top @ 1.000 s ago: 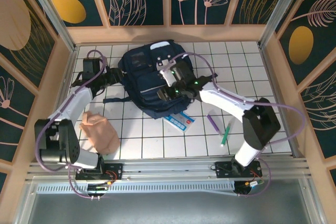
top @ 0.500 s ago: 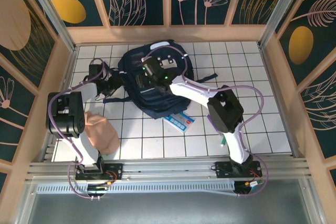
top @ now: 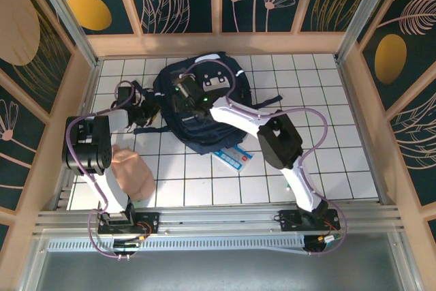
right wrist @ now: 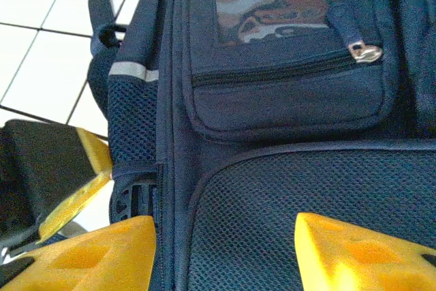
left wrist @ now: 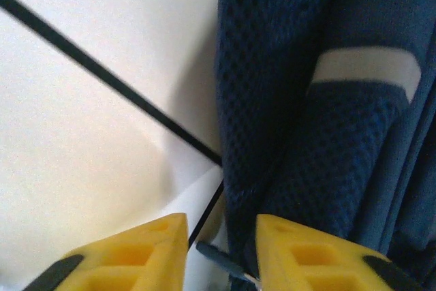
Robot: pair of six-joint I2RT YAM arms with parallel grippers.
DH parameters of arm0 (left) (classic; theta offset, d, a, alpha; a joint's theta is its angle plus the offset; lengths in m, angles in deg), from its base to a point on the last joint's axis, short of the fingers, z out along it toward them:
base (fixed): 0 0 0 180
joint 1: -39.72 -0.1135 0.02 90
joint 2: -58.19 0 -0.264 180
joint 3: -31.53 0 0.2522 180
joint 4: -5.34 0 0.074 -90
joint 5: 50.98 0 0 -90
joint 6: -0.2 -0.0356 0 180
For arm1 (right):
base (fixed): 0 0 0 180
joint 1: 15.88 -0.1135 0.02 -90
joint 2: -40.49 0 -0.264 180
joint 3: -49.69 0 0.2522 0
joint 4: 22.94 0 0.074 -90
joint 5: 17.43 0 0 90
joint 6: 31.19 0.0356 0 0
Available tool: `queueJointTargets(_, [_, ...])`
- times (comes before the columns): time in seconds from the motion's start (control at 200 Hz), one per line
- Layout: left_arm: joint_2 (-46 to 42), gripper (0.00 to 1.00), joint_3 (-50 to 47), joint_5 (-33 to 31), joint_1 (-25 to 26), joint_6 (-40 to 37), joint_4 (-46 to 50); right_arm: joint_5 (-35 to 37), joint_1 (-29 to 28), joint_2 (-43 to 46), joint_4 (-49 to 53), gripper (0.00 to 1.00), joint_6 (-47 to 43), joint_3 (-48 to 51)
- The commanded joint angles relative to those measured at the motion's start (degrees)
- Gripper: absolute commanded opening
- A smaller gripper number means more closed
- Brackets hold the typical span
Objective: Pack books, pencil case, and school supplies into a backpack
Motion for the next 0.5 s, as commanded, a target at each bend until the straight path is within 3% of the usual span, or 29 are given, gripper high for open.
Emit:
queueJointTargets(0.0, [-1.44, 0.29, -2.37, 4.29, 1.94, -0.2, -0.47, 8.63, -3.22, -2.69, 8.13, 0.65, -0.17, -4.67])
queueJointTargets(0.145, [-0.01, 0.26, -2.95, 5.61, 5.4, -2.34, 0.69, 14.24, -3.64, -4.02, 14.02, 0.66, 1.11, -4.86])
queueJointTargets(0.32, [-1.72, 0.26, -4.65, 4.83, 5.85, -2.0, -0.38, 20.27, -3.61, -4.61, 18.78, 0.65, 1.15, -2.45])
queueJointTargets(0.495, [-2.86, 0.25, -4.78, 4.91, 6.07, -4.39, 0.99, 27.6, -3.1, -3.82, 19.07, 0.58, -4.86, 0.65])
